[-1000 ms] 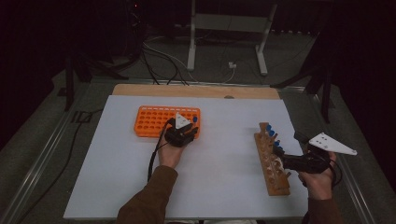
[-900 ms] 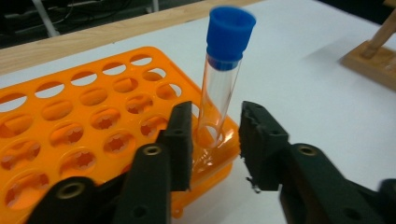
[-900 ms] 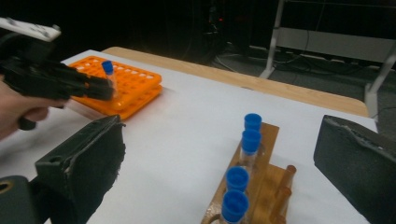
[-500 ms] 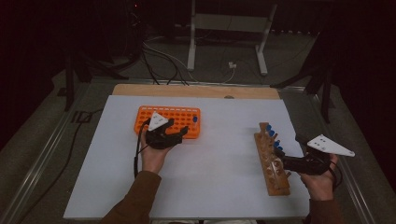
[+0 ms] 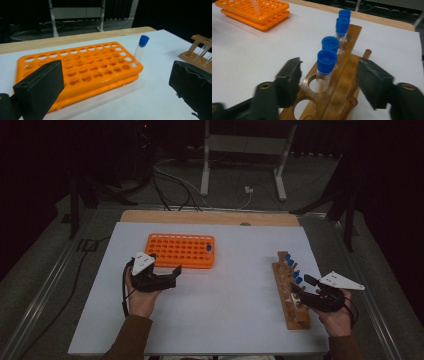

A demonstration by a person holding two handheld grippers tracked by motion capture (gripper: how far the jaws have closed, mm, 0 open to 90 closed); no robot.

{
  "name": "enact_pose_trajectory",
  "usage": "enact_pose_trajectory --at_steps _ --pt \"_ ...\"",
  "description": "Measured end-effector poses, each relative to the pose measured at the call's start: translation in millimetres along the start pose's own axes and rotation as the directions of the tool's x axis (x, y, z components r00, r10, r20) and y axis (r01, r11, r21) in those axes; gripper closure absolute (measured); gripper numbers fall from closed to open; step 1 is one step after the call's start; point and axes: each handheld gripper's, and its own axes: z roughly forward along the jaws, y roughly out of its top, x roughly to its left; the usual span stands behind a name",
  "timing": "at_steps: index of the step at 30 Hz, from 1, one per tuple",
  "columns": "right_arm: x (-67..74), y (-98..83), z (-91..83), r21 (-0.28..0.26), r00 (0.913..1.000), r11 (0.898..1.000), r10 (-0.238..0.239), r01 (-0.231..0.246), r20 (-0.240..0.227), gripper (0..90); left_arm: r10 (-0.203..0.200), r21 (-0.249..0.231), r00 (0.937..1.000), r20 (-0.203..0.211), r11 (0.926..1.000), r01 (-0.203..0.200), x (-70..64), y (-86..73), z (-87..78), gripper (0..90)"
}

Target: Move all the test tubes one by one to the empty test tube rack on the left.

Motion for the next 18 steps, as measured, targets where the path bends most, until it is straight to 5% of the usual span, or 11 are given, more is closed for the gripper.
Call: enact_pose_trajectory --at_steps 10,18 --pt "3.3 -2.7 6.8 0.024 0.9987 0.999 -0.048 0.049 -0.018 75.0 0.008 -0.005 0.999 -0.043 1.0 -0.008 5.7 -14.2 -26.3 0.6" --pt "6.6 -2.0 6.3 0.027 0.9976 0.997 -0.067 0.068 -0.019 77.0 -0.003 -0.012 0.9975 -0.07 0.9999 0.002 12.9 -24.5 -35.8 0.6"
